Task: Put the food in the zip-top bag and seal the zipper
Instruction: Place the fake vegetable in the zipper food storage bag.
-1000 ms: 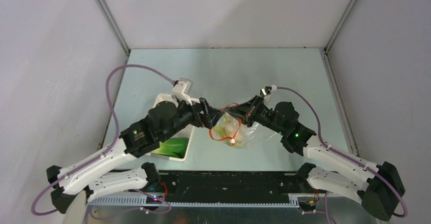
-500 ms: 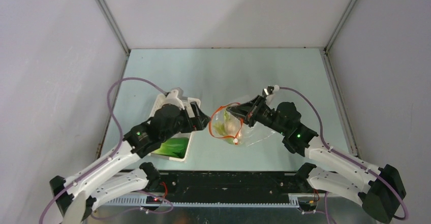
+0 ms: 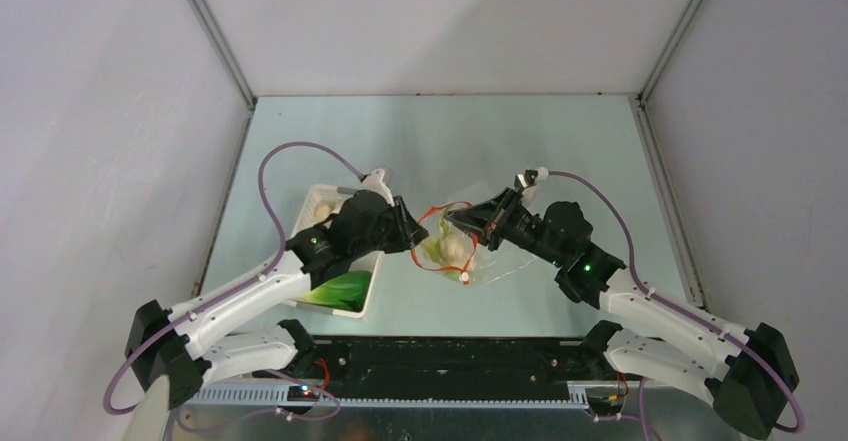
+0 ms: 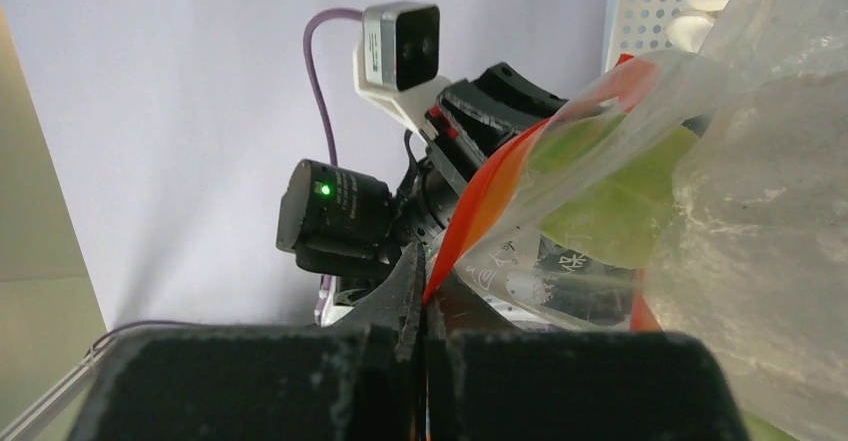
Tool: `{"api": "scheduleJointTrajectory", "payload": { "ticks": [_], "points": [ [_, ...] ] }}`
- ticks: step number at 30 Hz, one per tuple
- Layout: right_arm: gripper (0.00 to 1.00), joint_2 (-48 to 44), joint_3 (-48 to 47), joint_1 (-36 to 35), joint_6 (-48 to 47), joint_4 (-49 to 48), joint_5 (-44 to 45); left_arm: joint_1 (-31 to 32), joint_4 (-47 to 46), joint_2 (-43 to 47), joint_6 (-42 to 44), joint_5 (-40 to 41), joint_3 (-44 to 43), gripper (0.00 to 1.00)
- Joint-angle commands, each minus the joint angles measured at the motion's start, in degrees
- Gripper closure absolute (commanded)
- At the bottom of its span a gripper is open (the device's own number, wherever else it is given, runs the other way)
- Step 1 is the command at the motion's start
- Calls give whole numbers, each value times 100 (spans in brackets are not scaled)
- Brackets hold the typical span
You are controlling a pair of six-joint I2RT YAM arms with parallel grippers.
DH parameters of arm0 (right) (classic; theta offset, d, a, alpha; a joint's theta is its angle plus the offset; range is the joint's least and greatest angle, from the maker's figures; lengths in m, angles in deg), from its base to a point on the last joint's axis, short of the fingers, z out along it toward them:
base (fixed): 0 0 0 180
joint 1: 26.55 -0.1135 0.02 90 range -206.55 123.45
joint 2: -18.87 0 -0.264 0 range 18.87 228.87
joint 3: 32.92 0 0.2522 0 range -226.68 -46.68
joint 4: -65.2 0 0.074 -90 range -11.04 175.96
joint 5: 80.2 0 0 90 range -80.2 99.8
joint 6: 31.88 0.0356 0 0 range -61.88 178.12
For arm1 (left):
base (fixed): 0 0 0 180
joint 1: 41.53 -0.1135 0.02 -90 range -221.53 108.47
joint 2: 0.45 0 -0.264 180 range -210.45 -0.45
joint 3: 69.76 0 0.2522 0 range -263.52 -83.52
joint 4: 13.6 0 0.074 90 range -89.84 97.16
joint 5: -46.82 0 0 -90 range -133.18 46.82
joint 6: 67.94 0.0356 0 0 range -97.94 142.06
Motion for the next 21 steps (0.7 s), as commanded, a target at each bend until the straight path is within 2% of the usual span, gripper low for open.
{"api": "scheduleJointTrajectory", "payload": {
  "ticks": [1, 2, 3, 5, 10, 13, 15, 16, 18, 21],
  "points": [
    [100, -80, -39, -74, 78, -430, -144, -36, -769, -272, -73, -180, -437, 76],
    [100, -95, -39, -78, 68, -389, -137, -40, -626, -315, -41, -133, -501, 80],
    [100, -143, -39, -77, 17, -272, -115, -42, -539, -371, -24, -39, -633, 93],
    [100, -232, -41, -40, -100, -31, -33, -33, -276, -359, 50, 48, -744, 99],
    [100, -636, -39, 255, -833, 810, 108, -38, 114, 59, 167, 291, -791, 100],
    [100, -775, -95, 651, -1528, 2008, 101, -33, 481, 472, 251, 417, -852, 100],
    [100, -674, -497, 820, -2446, 3054, 129, -21, 661, 669, 294, 441, -959, 100],
    [100, -461, -703, 836, -3178, 3931, 331, -15, 702, 722, 319, 417, -1061, 100],
    [100, -71, -1353, 712, -4136, 5052, 843, 32, 807, 813, 372, 401, -1237, 100],
    [100, 337, -2190, 330, -5000, 5929, 2161, 184, 893, 729, 494, 390, -1514, 100]
  ]
}}
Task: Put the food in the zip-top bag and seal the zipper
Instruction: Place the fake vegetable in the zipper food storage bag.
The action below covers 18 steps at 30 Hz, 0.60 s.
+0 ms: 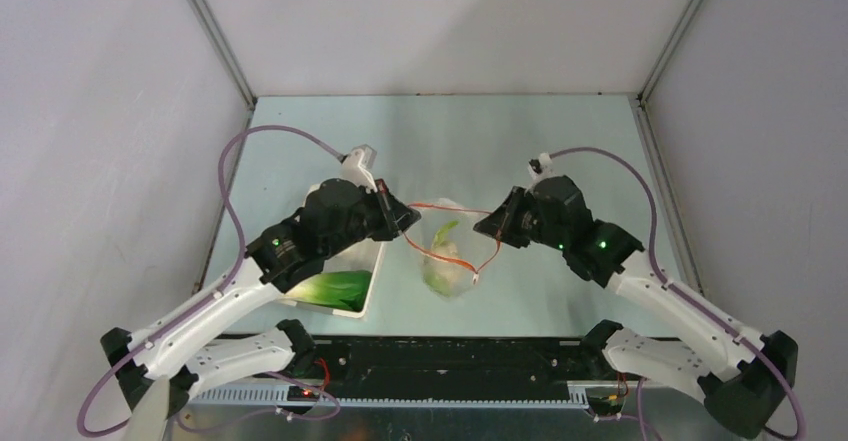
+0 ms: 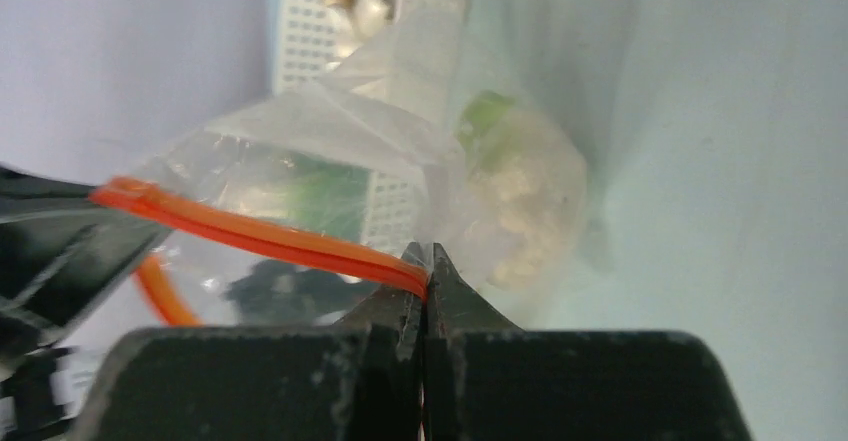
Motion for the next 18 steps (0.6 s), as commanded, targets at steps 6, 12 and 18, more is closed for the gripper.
{"api": "scheduleJointTrajectory", "payload": {
  "ticks": [6, 12, 18],
  "points": [
    [100, 685, -1716, -939, -2176, 2624, 3294, 233, 510, -352, 441, 613, -1010, 100],
    [100, 588, -1821, -945, -2140, 2935, 3534, 228, 529, -660, 544, 778, -1192, 100],
    [100, 355, -1820, -804, -2166, 2713, 2965, 127, 325, -1225, 574, 463, -1347, 86]
  ]
}}
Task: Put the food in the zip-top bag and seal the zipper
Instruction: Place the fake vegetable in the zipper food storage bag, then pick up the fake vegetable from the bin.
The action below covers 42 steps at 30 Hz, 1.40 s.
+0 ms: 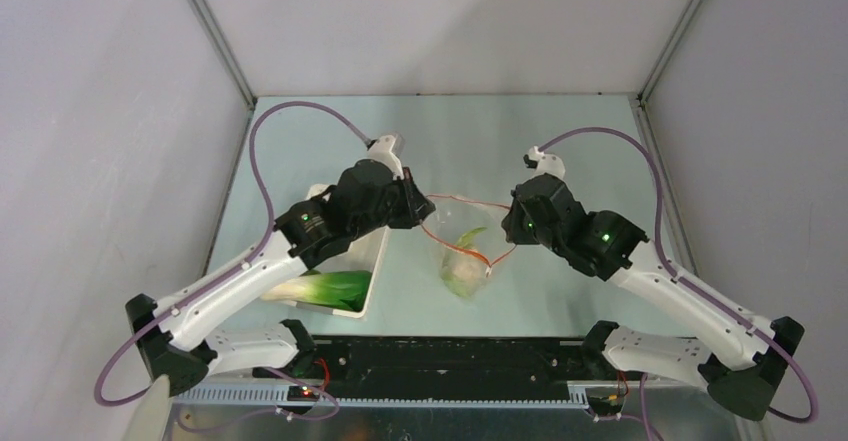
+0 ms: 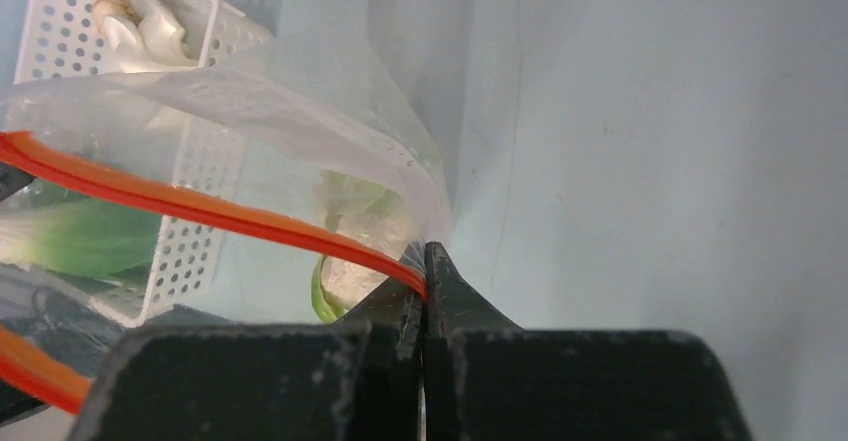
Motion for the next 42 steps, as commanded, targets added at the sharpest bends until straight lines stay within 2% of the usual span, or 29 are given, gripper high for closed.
{"api": "scheduleJointTrajectory", "payload": {
  "ticks": [1, 3, 4, 5, 6, 8, 12, 14, 18, 20, 22, 28, 33, 42],
  "points": [
    [100, -252, -180, 232, -116, 305, 107, -188, -258, -272, 170, 106, -326, 83],
    [100, -261, -143, 366, 7, 345, -7, -229, -316, -346, 217, -7, -372, 71],
    [100, -297, -117, 435, 76, 285, -65, -237, -322, -357, 242, -39, -387, 54],
    [100, -323, -41, 452, 93, 234, -94, -245, -320, -349, 320, -63, -410, 42],
    [100, -383, -5, 470, 110, 101, -144, -249, -306, -309, 355, -72, -422, 18],
    [100, -453, 66, 504, 83, -97, -312, -260, -206, -197, 456, -31, -422, 3],
    [100, -510, 84, 535, 53, -257, -490, -359, 371, 183, 463, 481, -385, 0],
    [100, -535, 84, 539, 43, -279, -529, -573, 899, 415, 110, 793, -287, 0],
    [100, -543, 89, 542, -12, -295, -546, -1350, 1760, 930, -768, 1520, 297, 0],
    [100, -534, 111, 548, -53, -333, -567, -1880, 1878, 1128, -987, 1362, 623, 0],
    [100, -541, 137, 550, -80, -365, -641, -2526, 1609, 1272, -976, 1012, 987, 0],
    [100, -559, 180, 579, -79, -403, -716, -3675, 826, 907, -1028, 13, 1956, 0],
    [100, -537, 206, 608, -110, -413, -761, -3890, -70, 547, -748, -26, 2363, 0],
    [100, -564, 286, 689, -94, -399, -780, -3916, -277, -225, -790, 208, 2338, 0]
  ]
}}
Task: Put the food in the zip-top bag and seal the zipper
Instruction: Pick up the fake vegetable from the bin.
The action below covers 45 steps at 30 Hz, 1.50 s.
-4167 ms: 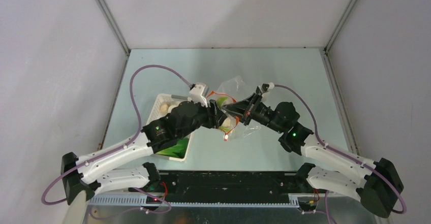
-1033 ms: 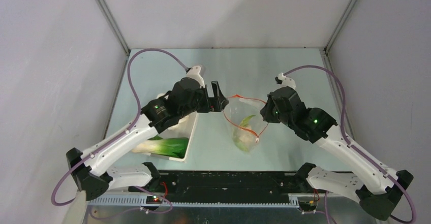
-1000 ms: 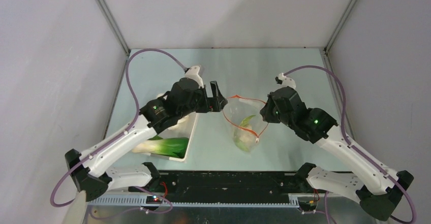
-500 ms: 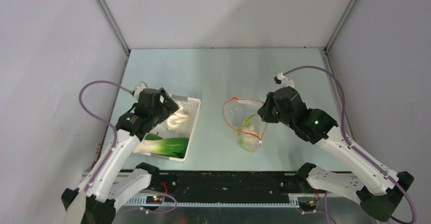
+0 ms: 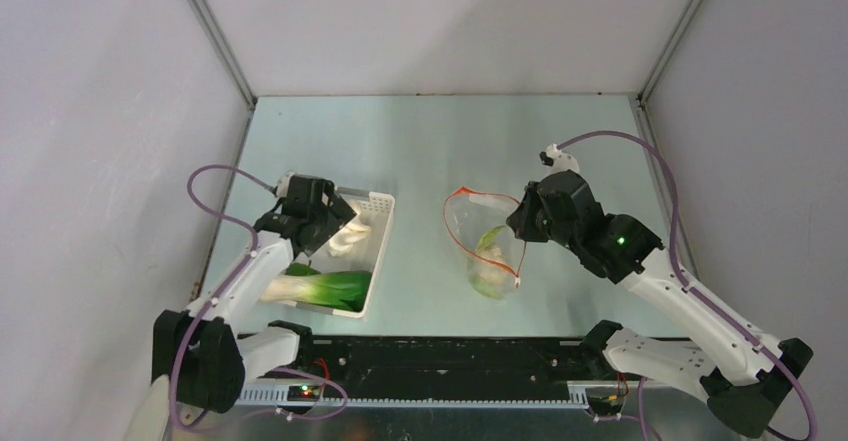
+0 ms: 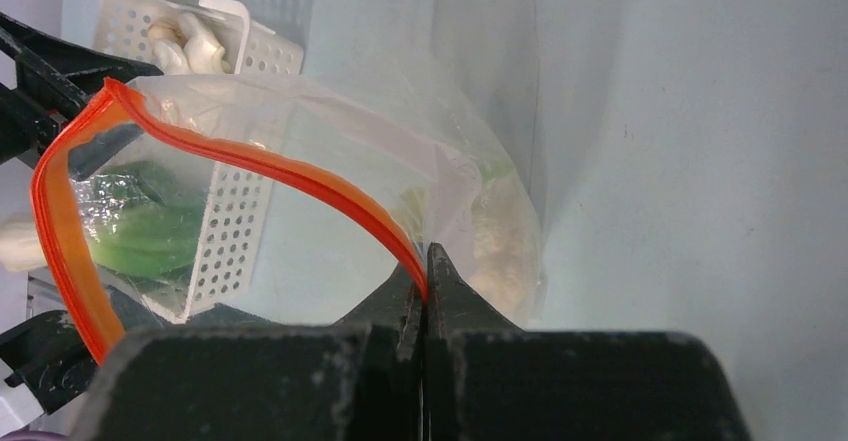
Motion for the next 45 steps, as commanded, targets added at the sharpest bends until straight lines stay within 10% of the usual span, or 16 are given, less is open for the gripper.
{"api": "scheduleJointTrajectory", "payload": {
  "ticks": [1, 15, 21, 27, 45],
  "points": [
    [100, -127, 13, 69, -82, -145, -34, -51, -250, -324, 29, 90, -120, 0],
    [100, -51, 14, 146, -64, -173, -71, -21, -354, -1355, -341, -126, -143, 4],
    [100, -59, 14, 164, -25, -181, -64, 21, -449, -1830, -346, -306, -219, 21],
    [100, -99, 18, 177, 2, -180, -61, 43, -386, -1870, -338, -334, -269, 58],
    [100, -83, 22, 164, 5, -202, -152, 43, 1055, 1331, -272, 545, -852, 73]
  ]
}}
